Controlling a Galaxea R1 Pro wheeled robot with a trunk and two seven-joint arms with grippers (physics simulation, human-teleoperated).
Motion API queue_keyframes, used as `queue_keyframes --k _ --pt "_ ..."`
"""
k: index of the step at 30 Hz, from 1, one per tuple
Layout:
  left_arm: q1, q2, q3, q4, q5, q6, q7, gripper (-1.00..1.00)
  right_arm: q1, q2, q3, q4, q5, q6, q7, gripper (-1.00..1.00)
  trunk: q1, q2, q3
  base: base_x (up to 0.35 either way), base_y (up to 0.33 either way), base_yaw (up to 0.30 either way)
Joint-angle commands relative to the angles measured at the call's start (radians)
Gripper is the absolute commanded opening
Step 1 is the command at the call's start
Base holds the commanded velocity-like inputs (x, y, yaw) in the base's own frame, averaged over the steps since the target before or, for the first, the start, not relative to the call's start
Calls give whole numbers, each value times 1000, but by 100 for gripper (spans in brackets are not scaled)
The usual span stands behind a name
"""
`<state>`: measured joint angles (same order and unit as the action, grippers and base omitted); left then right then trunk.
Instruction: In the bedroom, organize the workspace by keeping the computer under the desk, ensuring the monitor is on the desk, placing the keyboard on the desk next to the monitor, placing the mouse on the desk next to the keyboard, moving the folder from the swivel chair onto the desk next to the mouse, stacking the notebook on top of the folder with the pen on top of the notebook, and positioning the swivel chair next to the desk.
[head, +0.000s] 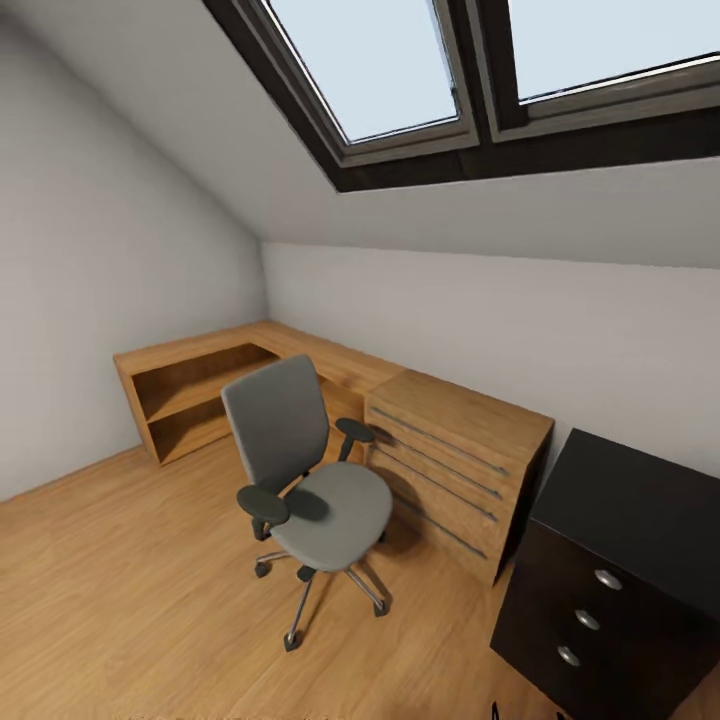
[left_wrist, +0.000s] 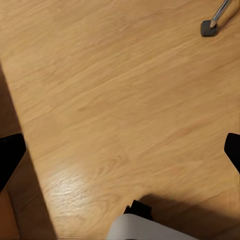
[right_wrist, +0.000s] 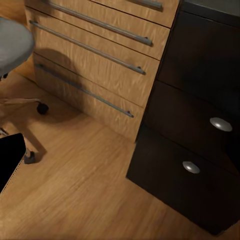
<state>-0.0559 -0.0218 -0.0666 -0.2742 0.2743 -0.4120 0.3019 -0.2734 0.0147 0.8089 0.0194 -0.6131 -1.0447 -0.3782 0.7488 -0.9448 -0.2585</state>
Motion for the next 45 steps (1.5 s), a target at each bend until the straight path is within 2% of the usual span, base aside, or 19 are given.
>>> queue_keyframes --k 1,11,18,29,35,45 --pt "-1 0 -6 0 8 -4 5 100 -1 1 8 2 -4 -3 -5 100 0 -1 -2 0 0 269" --pt "-1 -1 -10 0 5 -5 5 100 -1 4 9 2 -6 -3 -8 100 0 -1 -8 145 0 247" --pt "-1 -1 -10 0 3 -5 5 100 0 9 10 2 -8 -3 -11 100 0 -1 -7 26 0 108" --pt "-1 -4 -12 1 3 -3 5 100 0 11 9 2 -11 -3 -15 100 0 -1 -1 2 0 247" --pt "-1 -8 -12 -2 7 10 11 100 0 25 9 2 -10 -3 -56 100 0 -1 2 0 0 271" --pt "-1 -8 -10 -3 8 0 8 100 0 27 9 2 -8 -3 -61 100 0 -1 6 0 0 273"
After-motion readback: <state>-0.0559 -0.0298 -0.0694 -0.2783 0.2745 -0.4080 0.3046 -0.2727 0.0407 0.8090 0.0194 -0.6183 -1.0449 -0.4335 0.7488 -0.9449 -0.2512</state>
